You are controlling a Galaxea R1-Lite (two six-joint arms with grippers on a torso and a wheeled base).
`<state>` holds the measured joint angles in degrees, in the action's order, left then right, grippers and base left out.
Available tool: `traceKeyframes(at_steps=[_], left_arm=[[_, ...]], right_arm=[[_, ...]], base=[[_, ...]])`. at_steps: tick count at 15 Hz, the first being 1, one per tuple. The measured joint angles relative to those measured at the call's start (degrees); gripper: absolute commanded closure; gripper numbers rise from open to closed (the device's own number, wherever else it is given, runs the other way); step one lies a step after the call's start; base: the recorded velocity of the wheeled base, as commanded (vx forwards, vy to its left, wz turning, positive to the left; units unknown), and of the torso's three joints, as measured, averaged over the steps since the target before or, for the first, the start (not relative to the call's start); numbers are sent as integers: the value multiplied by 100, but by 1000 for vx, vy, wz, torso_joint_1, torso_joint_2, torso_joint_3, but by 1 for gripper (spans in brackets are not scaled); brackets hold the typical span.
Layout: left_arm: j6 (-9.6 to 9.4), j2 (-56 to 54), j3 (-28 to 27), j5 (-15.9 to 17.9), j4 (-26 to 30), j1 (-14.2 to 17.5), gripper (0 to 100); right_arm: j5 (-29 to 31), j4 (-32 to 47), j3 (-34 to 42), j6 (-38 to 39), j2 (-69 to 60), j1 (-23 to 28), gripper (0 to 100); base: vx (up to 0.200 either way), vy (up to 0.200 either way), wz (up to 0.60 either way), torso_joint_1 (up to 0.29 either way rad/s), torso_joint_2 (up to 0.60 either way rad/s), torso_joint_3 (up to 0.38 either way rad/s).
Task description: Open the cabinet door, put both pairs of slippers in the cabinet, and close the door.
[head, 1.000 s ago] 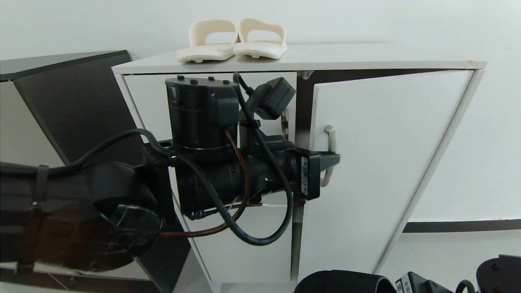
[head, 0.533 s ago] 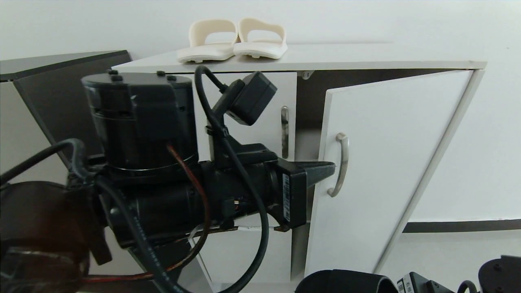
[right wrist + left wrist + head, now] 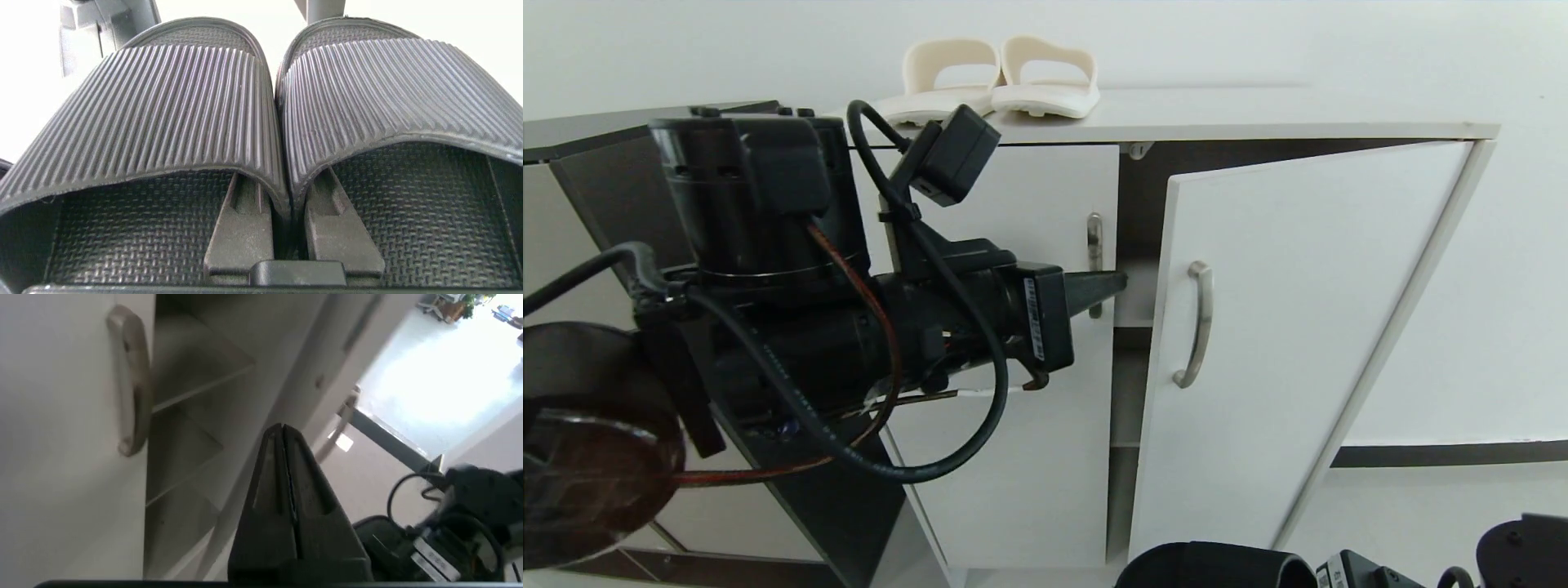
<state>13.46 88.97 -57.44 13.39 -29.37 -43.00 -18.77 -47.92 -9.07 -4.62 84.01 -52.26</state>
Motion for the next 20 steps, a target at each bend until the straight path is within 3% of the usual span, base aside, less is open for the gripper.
traceKeyframes(at_steps=[6,9,12,14,18,20], left_arm=[[15,817,-947,-1,17,46,100],[30,959,-1042,-9,24,24,100],[41,994,-1050,-219,0,-52,100],[35,987,-953,-283,-84,-254,100],[15,817,-402,-414,-660,-1056,100],[11,775,-325,-450,-689,-1143,100]], right_arm=[[4,11,37,-9,22,0,100],[20,9,32,-11,113,0,100],[261,20,23,-11,224,-18,100],[268,20,89,-9,254,-126,100],[261,16,271,2,-40,-862,100],[279,16,349,5,-265,-1234,100]], base=[[0,0,0,0,0,0],[0,0,0,0,0,0],[-200,0,0,6,1,2],[-200,0,0,5,-2,0],[-200,0,0,-1,0,5],[0,0,0,0,0,0]])
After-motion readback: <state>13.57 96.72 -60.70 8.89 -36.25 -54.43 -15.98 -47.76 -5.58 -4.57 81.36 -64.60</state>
